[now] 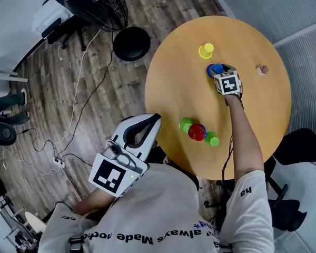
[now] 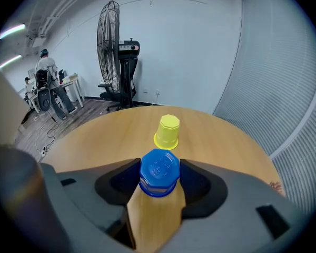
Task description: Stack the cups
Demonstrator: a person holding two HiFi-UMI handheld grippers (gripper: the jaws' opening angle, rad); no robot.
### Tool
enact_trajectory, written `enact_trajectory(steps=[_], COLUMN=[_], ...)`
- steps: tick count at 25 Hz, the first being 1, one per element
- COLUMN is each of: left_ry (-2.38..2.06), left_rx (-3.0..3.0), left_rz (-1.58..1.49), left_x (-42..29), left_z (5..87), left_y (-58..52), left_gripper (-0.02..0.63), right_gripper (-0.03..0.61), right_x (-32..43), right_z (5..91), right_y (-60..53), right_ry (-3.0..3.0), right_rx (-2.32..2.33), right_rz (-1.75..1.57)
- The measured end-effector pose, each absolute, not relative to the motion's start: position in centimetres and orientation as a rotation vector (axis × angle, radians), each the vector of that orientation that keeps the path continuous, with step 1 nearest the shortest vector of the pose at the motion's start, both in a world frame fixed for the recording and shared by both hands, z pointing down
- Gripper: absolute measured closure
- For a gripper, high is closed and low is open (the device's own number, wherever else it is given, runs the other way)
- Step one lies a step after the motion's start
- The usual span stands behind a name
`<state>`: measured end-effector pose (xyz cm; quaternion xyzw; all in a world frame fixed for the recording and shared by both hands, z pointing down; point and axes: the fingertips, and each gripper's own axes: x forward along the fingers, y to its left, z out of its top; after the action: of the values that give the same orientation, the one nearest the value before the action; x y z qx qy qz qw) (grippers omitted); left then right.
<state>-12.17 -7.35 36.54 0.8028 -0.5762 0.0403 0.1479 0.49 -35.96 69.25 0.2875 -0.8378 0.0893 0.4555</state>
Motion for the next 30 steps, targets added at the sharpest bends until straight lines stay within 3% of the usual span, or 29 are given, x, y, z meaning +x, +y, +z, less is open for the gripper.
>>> enact_trajectory(steps=[30], left_ry=[-1.529], left_rx=[2.538], left_rz=[0.054], left_x=[-6.3], left_z=[32.4], left_y=[-2.2], left_gripper=[0.589], right_gripper=[0.331], right_x=[8.3], right_z=[60.6], right_y=[-24.3], right_ry=[-2.09], right_rx=[0.698], right_rz=[0.06])
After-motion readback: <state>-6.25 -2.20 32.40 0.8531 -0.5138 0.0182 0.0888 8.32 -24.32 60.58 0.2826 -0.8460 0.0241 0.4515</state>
